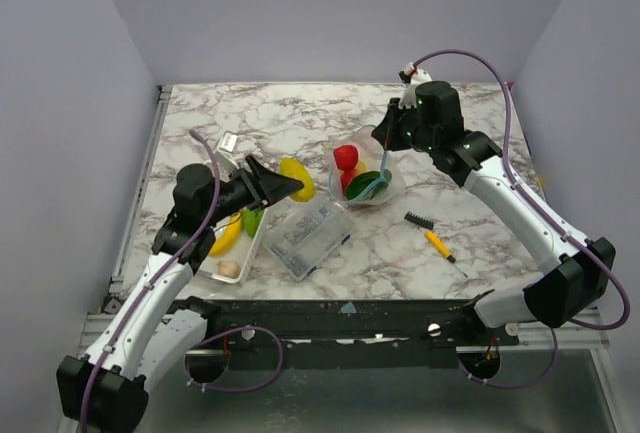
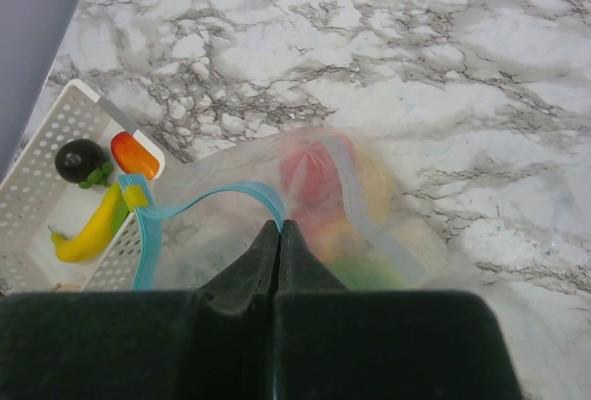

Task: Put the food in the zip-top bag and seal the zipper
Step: Place the fake fruit in the zipper food storage bag.

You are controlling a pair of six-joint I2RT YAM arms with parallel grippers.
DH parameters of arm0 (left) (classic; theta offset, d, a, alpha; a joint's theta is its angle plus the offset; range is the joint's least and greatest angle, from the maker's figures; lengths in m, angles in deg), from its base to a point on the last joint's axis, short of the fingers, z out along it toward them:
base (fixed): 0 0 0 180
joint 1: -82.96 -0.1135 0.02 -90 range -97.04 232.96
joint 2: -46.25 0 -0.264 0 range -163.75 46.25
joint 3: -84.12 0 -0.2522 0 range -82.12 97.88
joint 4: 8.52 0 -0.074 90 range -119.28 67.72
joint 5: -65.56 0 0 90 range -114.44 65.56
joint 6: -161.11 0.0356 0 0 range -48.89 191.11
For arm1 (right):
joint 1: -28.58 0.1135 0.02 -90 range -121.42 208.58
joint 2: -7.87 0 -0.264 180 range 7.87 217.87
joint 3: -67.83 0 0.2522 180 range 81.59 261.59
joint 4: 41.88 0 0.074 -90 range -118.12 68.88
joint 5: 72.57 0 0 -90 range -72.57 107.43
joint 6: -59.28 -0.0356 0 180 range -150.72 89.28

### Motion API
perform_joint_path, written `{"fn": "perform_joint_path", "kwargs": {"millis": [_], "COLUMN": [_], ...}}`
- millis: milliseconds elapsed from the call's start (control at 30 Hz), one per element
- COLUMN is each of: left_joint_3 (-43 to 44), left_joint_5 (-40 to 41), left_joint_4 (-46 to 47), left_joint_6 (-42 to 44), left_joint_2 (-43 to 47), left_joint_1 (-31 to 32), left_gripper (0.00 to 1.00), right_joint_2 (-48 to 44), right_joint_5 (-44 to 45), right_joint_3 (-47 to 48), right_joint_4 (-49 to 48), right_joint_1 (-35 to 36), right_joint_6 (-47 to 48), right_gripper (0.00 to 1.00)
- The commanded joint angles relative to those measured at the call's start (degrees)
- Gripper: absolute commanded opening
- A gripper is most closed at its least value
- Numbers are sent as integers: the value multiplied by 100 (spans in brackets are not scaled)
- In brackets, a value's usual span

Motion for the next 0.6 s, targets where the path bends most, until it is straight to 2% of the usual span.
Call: {"fn": "perform_joint_path", "kwargs": {"millis": [0,200,433,567], "left_joint_3": [780,1540,1988,1940], "left_joint_5": [-256,-393,-111,-139], "left_joint_4": [808,1406,1793,2293], "left_joint_6": [418,-76,-1686,-2633], "left_joint_2": [-575,-1684,-2892,-3444], "left_joint_1": [986,1703,2040,2081], "left_gripper": [15,14,12,11], "right_joint_2": [-181,-144,-202,-207], "right_joint_5": [-265,-360,-372,-364], "right_joint_3": [107,98,116,98], "right_joint_4": [-233,-309,-282,-346], "right_joint_1": [-24,-22,-24,-23], "right_joint_6": [-150,-343,-553,-649], "right_gripper": [1,1,1,1]}}
